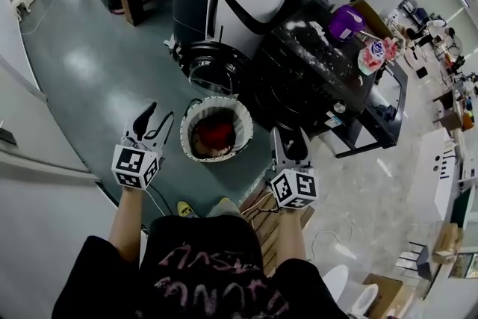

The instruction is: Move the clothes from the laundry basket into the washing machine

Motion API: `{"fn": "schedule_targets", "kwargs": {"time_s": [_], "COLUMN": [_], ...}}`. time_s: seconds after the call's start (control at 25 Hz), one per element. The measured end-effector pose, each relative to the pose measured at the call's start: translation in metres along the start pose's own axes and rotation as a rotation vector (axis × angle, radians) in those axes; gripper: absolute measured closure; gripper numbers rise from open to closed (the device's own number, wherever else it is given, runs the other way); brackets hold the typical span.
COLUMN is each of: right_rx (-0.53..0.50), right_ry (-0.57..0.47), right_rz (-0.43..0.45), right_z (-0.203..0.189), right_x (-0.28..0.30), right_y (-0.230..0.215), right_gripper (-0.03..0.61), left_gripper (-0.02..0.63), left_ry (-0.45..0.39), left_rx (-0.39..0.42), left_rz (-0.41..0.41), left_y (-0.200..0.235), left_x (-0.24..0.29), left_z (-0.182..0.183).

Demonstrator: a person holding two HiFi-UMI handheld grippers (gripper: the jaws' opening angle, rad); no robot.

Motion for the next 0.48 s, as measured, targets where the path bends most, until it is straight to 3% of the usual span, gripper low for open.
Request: {"fn": "schedule_targets", "kwargs": {"time_s": [0.48], "right_rx": [0.012], "right_ry": [0.035], "right_rz": [0.004], "right_z": [-0.030], "right_x": [0.044], "right_y": [-0.018], "right_gripper": [0.313], "left_gripper": [0.417], "left_ry": [0.050], "left_rx": [-0.020], "left_rz": [-0.023], "left_y": [0.016], "left_x": [0.049], "left_z": [-0.029]}}
Point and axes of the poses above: the fingertips, and each gripper's own axes: x forward along the fingers, y to its left, z out of its top, the point moved 7 cm from there along -x, backward along the fingers, and after that the axes turned 15 degrees about -y, right-handed, at the moved point
